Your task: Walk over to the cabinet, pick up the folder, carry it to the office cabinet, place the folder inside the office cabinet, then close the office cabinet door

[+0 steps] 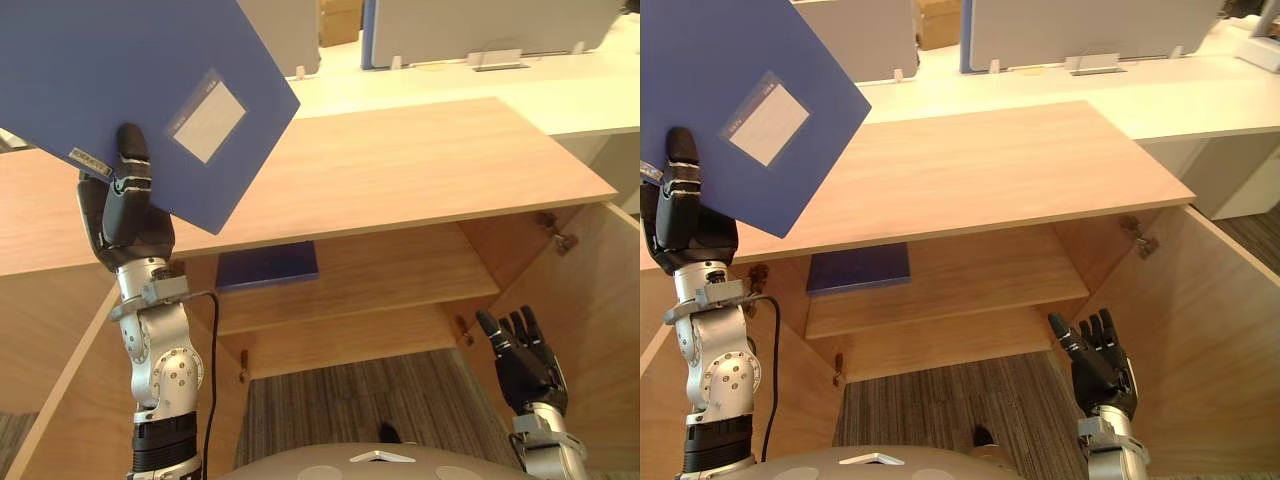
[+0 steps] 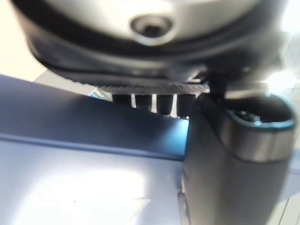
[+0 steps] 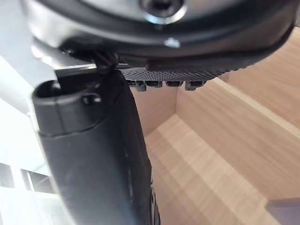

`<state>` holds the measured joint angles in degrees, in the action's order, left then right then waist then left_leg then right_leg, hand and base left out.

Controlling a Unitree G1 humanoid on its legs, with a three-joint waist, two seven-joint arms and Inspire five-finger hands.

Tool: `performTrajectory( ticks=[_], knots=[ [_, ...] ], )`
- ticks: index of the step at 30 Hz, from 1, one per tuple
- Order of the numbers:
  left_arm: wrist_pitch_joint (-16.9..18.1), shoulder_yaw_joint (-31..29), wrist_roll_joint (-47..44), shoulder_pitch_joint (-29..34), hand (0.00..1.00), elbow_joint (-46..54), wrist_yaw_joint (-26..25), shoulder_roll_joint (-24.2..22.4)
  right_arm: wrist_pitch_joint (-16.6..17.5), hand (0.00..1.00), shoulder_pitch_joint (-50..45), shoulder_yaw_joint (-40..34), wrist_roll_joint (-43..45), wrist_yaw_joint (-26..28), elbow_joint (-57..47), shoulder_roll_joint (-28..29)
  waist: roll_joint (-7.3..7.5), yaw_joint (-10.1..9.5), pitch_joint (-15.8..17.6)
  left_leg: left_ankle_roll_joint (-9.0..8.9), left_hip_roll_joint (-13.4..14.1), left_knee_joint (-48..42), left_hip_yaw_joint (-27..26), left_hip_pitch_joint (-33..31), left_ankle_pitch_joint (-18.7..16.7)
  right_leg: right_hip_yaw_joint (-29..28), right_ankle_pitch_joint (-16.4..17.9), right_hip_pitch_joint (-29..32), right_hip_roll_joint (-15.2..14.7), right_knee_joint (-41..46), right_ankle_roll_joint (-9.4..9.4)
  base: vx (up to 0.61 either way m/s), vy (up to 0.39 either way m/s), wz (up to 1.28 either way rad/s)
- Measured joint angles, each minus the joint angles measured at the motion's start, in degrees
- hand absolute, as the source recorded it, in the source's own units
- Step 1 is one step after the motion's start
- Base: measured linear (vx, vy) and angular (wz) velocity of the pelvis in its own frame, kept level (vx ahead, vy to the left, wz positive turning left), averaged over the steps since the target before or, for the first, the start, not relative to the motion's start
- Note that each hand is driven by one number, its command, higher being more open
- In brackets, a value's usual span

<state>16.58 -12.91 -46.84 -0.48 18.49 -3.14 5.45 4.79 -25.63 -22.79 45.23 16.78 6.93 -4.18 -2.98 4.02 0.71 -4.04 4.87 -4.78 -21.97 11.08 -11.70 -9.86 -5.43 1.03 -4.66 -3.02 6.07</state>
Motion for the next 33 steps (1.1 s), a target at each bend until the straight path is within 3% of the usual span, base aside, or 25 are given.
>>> performTrajectory(
  ticks=[2,10,18,23,26,33],
  knots=[
    [0.08,-0.02,0.02,-0.09,0.00,0.69,-0.10,0.01,0.67,1.00,-0.87,-1.50,0.14,0.00,-0.62,0.60,-0.06,0.91,-0.04,-0.15,0.08,0.02,-0.90,0.43,-0.25,-0.83,-0.05,0.07,0.28,0.03,0.03,-0.05,-0.025,-0.22],
    [1.08,-2.24,0.15,-0.06,0.00,2.49,-0.24,0.02,2.51,1.00,-2.49,-6.66,0.77,-0.26,-13.01,2.69,-0.11,1.09,-0.12,-0.76,0.88,0.04,-4.76,1.48,-0.73,-4.30,-0.78,1.05,2.04,-0.01,-0.28,-0.03,-0.039,-0.26],
    [1.76,-2.70,0.10,0.08,0.00,2.49,-0.05,0.01,10.12,1.00,3.14,-11.54,3.08,-1.05,-28.66,2.67,0.22,1.01,-0.32,-0.90,0.91,-0.04,-5.90,1.44,-0.82,-5.43,-1.26,1.76,2.42,-0.05,-0.15,-0.04,-0.043,-0.08],
    [1.79,-2.36,-0.10,0.07,0.00,2.41,1.77,0.04,10.56,1.00,5.41,-10.89,2.25,-1.21,-30.79,1.79,0.42,0.83,-0.44,-0.90,0.88,-0.16,-5.95,1.45,-0.84,-5.50,-1.42,1.76,2.42,-0.05,-0.18,-0.04,-0.044,-0.01],
    [1.79,-0.36,-0.55,-0.08,0.00,2.31,3.56,1.12,10.51,1.00,7.38,-8.60,2.09,-1.22,-31.51,-0.75,0.44,0.65,-0.46,-0.89,0.87,-0.32,-5.93,1.40,-0.85,-5.51,-1.53,1.74,2.37,-0.05,-0.14,-0.04,-0.046,0.00],
    [1.47,7.52,-1.97,-5.69,0.00,-0.87,10.26,8.08,8.36,1.00,15.75,-1.58,0.08,0.78,-31.57,-15.22,0.47,-0.55,-0.55,-0.74,0.88,-1.11,-4.68,1.28,-0.93,-4.29,-1.67,0.79,1.82,-0.11,-0.05,-0.04,-0.044,0.10]
  ],
)
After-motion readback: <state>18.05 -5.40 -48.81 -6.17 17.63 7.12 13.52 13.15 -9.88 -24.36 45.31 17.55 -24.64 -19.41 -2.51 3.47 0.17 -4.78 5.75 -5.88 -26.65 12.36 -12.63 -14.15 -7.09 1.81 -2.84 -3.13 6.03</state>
